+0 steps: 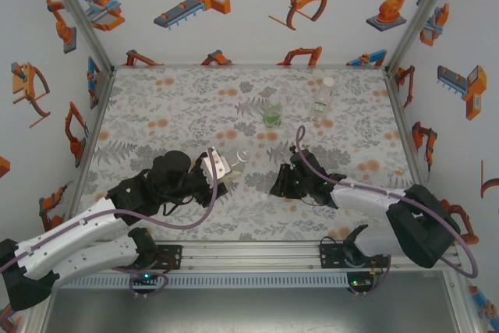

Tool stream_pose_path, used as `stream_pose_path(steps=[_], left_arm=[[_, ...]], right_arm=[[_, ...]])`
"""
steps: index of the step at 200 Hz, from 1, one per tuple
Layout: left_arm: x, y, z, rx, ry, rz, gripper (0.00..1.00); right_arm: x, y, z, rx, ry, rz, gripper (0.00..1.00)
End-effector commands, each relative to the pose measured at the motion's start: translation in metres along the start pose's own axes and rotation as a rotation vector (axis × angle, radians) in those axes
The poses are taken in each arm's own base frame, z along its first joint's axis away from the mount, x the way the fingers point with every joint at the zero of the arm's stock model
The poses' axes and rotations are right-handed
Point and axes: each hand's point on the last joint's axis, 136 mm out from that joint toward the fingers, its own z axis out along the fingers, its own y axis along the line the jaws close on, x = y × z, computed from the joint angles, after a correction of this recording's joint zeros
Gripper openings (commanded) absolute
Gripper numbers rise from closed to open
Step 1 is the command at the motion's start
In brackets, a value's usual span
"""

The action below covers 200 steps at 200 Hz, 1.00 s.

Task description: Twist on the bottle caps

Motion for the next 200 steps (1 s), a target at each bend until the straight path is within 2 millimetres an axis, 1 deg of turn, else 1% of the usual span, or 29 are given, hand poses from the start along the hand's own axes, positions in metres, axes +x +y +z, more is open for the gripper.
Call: stream_pose_path(steps=[1,7,24,41,64,122,140,166,200], left_arm=[[-0.023,0.003,-0.008,-0.002,-0.074,-0.017,0.00],[-0.022,0.003,-0.007,-0.002,-0.074,-0.017,0.00],[-0.021,0.003,-0.007,-0.003,-0.077,-0.017,0.00],[-0.021,0.003,-0.007,-0.004,-0.078,-0.016,0.00],[-0.020,0.002,-0.007,-0.003,-0.080,-0.017,0.00],[-0.019,0.003,-0.010,-0.009,-0.087,-0.019,0.00],[-0.018,0.002,-0.011,-0.010,-0.090,-0.021,0.00],[-0.017,0.003,-0.012,-0.014,-0.085,-0.020,0.00],[-0.016,0.003,-0.013,-0.019,-0.088,-0.021,0.00]], right_arm=[[0.028,-0.038,-0.008,0.162,0.108,-0.028,0.40],[0.024,-0.034,-0.010,0.155,0.101,-0.032,0.40],[0.012,-0.014,-0.014,0.096,0.087,-0.043,0.41],[0.007,0.006,-0.014,0.015,0.095,-0.045,0.44],[0.006,0.017,-0.012,-0.020,0.118,-0.047,0.48],[-0.007,0.034,-0.005,-0.043,0.112,-0.062,0.50],[-0.005,0.037,0.000,-0.042,0.125,-0.069,0.50],[0.001,0.034,0.005,-0.022,0.146,-0.077,0.50],[0.008,0.029,0.007,0.007,0.162,-0.089,0.50]])
